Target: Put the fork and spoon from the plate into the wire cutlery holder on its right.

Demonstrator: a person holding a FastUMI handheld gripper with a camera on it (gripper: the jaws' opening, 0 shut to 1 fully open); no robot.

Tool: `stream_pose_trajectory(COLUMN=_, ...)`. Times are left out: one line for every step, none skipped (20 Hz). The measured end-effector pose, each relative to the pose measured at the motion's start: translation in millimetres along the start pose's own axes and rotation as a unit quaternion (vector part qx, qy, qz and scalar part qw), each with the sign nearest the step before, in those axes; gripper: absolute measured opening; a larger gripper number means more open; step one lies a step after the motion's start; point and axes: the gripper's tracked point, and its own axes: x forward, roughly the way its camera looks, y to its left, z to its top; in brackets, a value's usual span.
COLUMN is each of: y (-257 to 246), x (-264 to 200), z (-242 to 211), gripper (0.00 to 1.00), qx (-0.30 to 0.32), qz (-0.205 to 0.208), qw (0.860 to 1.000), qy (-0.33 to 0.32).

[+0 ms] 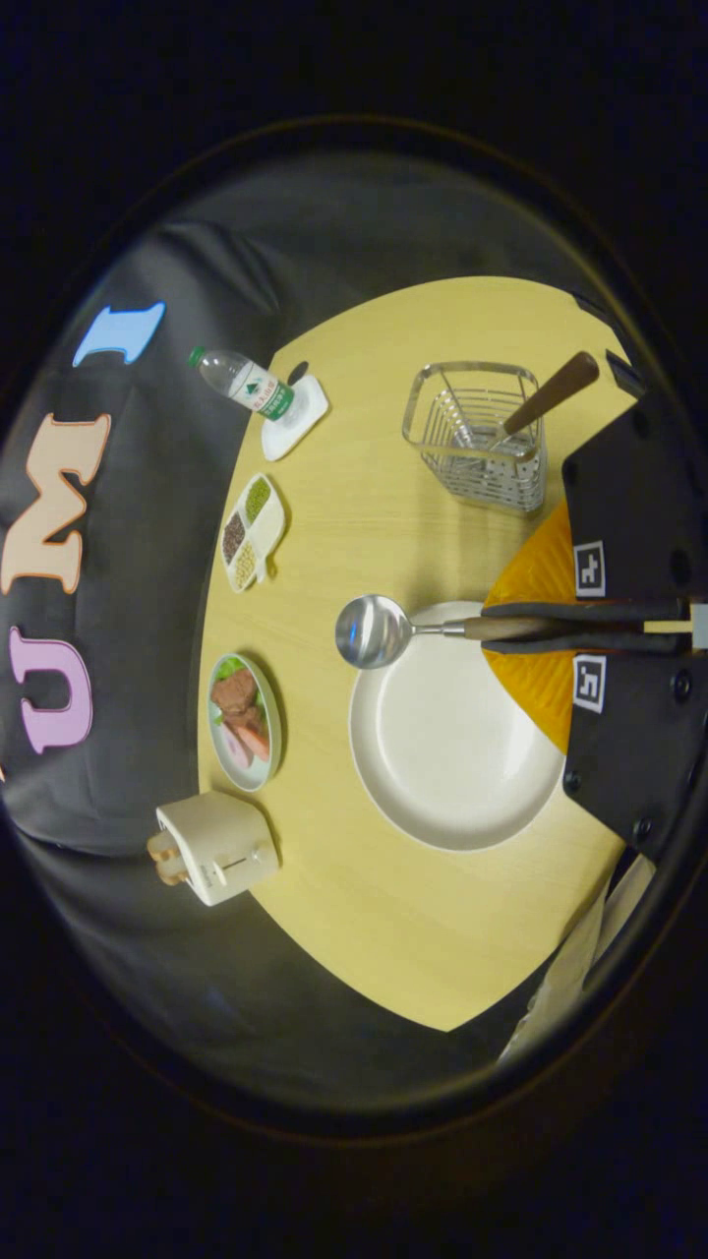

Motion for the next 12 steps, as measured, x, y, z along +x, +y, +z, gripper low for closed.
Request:
stream_pose_trajectory(y=-4, x=-3, z=0, gripper=0.08, qx=0.003, qz=-0.001, qw=1.0, qy=0.0)
stream_pose_trajectory(y=-8, x=-7, z=0, gripper=0.08, qx=0.006, qz=-0.002, qw=1.0, qy=0.001)
stream_pose_trajectory(y=-11, x=-11, z=0, gripper=0.08, qx=0.01, qz=-0.003, qw=1.0, qy=0.003)
stream_pose_trajectory(y=-15, x=-16, z=1, gripper=0.08, qx=0.014, qz=-0.001, qw=1.0, qy=0.002)
stream_pose_trajectory(y=-19, x=-20, z=4, gripper=0.08, qx=0.016, qz=-0.002, qw=1.0, qy=0.0)
stream_pose_trajectory(y=-26, x=-25, z=8, gripper=0.08, qx=0.016, qz=-0.004, qw=1.0, qy=-0.002)
stream_pose_trajectory(y=-33, x=-28, z=13, gripper=0.08, qx=0.015, qz=-0.008, qw=1.0, qy=-0.004)
stream_pose_trajectory(y=-41, x=-33, z=15, gripper=0.08, qx=0.014, qz=-0.013, qw=1.0, qy=-0.006)
stream_pose_trajectory(y=-50, x=-37, z=17, gripper=0.08, qx=0.014, qz=-0.018, qw=1.0, qy=-0.007)
stream_pose_trajectory(y=-59, x=-42, z=19, gripper=0.08, qx=0.016, qz=-0.021, qw=1.0, qy=-0.007)
stream_pose_trajectory(y=-67, x=-45, z=20, gripper=0.08, qx=0.018, qz=-0.026, qw=0.999, qy=-0.007)
stream_pose_trajectory(y=-78, x=-48, z=20, gripper=0.08, qx=0.021, qz=-0.032, qw=0.999, qy=-0.005)
